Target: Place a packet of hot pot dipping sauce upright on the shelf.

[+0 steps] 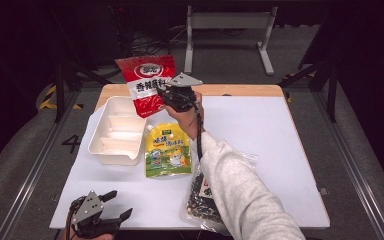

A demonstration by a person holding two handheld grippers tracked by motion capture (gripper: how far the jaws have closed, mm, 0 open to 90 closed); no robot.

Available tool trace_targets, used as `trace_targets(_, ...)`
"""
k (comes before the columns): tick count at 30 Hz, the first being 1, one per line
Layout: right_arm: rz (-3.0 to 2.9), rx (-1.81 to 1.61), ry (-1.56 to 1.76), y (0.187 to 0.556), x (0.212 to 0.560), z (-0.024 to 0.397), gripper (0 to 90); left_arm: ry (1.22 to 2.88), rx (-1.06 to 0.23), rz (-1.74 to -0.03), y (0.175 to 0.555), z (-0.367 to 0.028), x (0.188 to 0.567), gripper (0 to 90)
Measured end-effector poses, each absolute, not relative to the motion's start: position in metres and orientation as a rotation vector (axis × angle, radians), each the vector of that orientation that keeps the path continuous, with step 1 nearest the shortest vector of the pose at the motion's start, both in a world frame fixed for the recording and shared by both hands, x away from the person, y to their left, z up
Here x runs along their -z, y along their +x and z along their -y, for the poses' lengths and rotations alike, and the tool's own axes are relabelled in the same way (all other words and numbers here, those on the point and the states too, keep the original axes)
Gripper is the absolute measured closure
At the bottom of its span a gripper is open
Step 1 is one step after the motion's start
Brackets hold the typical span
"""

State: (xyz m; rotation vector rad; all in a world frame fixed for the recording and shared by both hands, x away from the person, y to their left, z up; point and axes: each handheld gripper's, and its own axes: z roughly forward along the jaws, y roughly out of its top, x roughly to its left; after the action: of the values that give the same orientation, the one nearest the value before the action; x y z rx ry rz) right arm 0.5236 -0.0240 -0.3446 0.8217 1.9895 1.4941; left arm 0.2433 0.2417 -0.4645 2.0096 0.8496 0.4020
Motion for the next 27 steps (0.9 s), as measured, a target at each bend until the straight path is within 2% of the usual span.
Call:
trace_targets(15, -1.992, -1.441, 0.837, 0.554, 0.377, -0.040, 75.7, 2.010, -0.404, -0.850, 0.232, -0.248, 0.467, 22.7)
trace_targets(22, -1.998, -1.436, 0.832, 0.555, 0.384, -0.059, 75.7, 1.978, -0.405, -0.880, 0.231, -0.251, 0.466, 22.9)
trace_targets(27, -1.915, -1.478, 0.892, 0.559, 0.380, -0.057, 75.7, 1.986, -0.404, -0.877, 0.232, -0.250, 0.466, 22.9)
